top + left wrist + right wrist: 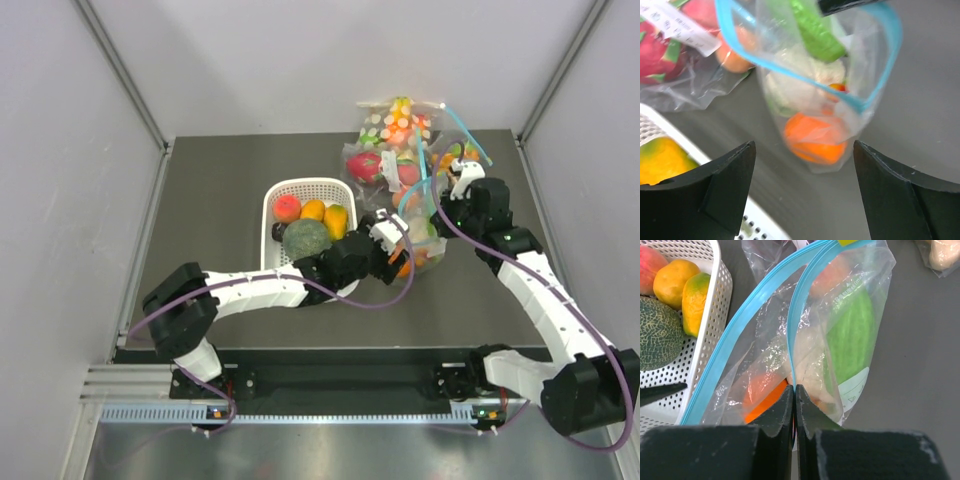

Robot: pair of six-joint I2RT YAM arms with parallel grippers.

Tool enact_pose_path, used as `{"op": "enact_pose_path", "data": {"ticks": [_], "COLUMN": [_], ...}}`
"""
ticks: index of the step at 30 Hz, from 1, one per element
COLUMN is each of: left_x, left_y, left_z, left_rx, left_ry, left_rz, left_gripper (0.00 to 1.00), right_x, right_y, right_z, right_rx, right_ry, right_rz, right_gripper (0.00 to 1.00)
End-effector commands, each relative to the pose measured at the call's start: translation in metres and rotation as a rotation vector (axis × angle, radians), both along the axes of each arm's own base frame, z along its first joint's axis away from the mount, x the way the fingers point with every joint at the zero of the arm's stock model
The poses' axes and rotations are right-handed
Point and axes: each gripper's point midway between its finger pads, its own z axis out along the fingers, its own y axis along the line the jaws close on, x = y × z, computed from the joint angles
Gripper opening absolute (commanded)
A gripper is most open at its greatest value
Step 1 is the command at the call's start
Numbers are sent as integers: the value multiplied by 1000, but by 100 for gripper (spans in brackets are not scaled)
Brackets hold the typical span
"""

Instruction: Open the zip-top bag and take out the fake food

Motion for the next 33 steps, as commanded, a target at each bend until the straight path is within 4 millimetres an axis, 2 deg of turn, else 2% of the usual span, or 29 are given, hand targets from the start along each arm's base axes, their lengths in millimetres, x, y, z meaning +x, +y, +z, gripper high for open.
{"op": "enact_pose_path", "data": {"ticks": [1,3,7,9,10,11,12,13,14,15,16,17,18,19,20,21,22,25,29,30,32,33], "left_x": [18,24,25,31,35,45,52,60,62,64,69,70,72,75,77,80,85,89,90,90,86,85], "left_y": [22,32,40,42,41,40,37,31,25,16,6,2,-5,-8,-12,-15,-17,-15,-16,-18,-24,-27], "left_z": [37,51,97,109,123,120,135,119,116,131,115,107,114,110,96,99,88,73,59,59,47,48], "left_rx": [-1,-70,-250,-318,-358,-387,-421,-395,-392,-411,-385,-373,-383,-376,-352,-350,-329,-283,-250,-249,-228,-229], "left_ry": [-50,-24,-23,10,18,72,78,123,158,160,198,232,235,246,276,273,285,305,322,325,358,363], "left_rz": [91,105,65,53,53,57,59,78,64,39,39,40,26,28,32,33,53,83,87,82,47,32], "left_gripper": [84,84,83,83,83,83,83,83,84,84,85,85,85,85,85,85,85,85,85,84,78,69], "right_x": [-3,-4,-5,-6,-6,-6,-7,-7,-7,-8,-8,-8,-8,-8,-9,-9,-10,-10,-9,-9,-9,-8], "right_y": [-1,-1,-2,-2,-2,-3,-2,-2,-3,-3,-3,-3,-3,-3,-3,-3,-3,-4,-2,-2,-2,-2], "right_z": [13,13,14,15,15,16,16,17,17,16,18,17,17,18,19,20,20,22,19,20,21,22], "right_rx": [-10,-9,-12,-13,-13,-12,-13,-13,-13,-15,-12,-14,-12,-14,-11,-10,-11,-10,-8,-7,-6,-6], "right_ry": [-49,-50,-56,-57,-60,-63,-63,-66,-68,-65,-71,-70,-68,-71,-75,-78,-78,-88,-81,-81,-85,-87], "right_rz": [0,0,-1,1,1,1,4,2,1,2,2,3,2,4,4,4,3,3,9,8,8,7], "right_gripper": [0,0,0,0,0,0,0,0,0,0,0,0,0,0,0,0,0,0,0,0,0,0]}}
